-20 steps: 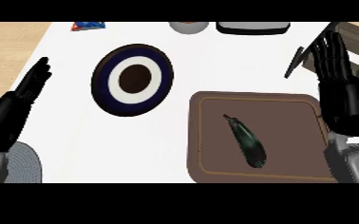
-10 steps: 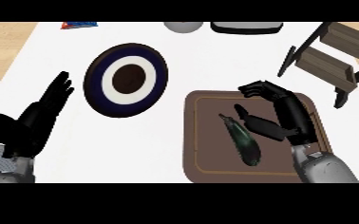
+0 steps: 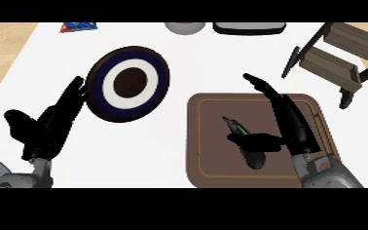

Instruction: Pick the eggplant from the tray and place it in the tiered basket

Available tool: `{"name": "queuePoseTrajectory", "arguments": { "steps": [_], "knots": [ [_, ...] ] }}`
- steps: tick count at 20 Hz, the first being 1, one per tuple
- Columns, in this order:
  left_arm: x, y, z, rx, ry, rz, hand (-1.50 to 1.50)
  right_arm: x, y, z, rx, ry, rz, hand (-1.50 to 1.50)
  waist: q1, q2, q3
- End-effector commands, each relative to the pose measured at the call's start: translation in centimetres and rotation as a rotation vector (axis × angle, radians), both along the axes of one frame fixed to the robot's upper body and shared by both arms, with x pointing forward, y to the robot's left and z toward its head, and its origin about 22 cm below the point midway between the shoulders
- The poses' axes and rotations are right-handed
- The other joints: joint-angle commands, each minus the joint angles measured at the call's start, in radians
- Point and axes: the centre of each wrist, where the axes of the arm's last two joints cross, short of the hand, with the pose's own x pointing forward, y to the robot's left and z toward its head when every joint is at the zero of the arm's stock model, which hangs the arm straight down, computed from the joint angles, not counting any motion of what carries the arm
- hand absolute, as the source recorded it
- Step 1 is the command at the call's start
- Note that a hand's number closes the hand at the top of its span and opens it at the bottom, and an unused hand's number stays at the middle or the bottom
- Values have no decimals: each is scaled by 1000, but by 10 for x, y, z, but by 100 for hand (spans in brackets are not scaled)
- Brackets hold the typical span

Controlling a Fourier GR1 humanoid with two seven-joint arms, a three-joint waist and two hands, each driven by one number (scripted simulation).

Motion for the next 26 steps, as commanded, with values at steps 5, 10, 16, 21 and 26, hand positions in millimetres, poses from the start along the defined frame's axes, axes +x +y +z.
{"name": "queuePoseTrajectory", "arguments": {
  "steps": [5, 10, 16, 21, 26],
  "knots": [
    [10, -1, 3, -10, 1, -5, 0, 3, -2, 58, -604, 197, 177, -150, 6, -2, -4],
    [8, -2, -4, -2, -1, -13, 0, -1, 22, 67, -756, 456, 345, -150, 17, 3, -2],
    [0, -10, -3, 2, -8, -26, 0, 6, 79, 79, -749, 508, 302, -150, 18, 3, 2],
    [5, 0, -11, -19, 15, 0, 0, -16, 87, 53, -746, 509, 248, -150, 1, 2, 2],
    [1, -1, 16, -10, 19, -20, 0, 12, 73, 29, -818, 572, 191, -150, 11, 2, 3]
  ]
}}
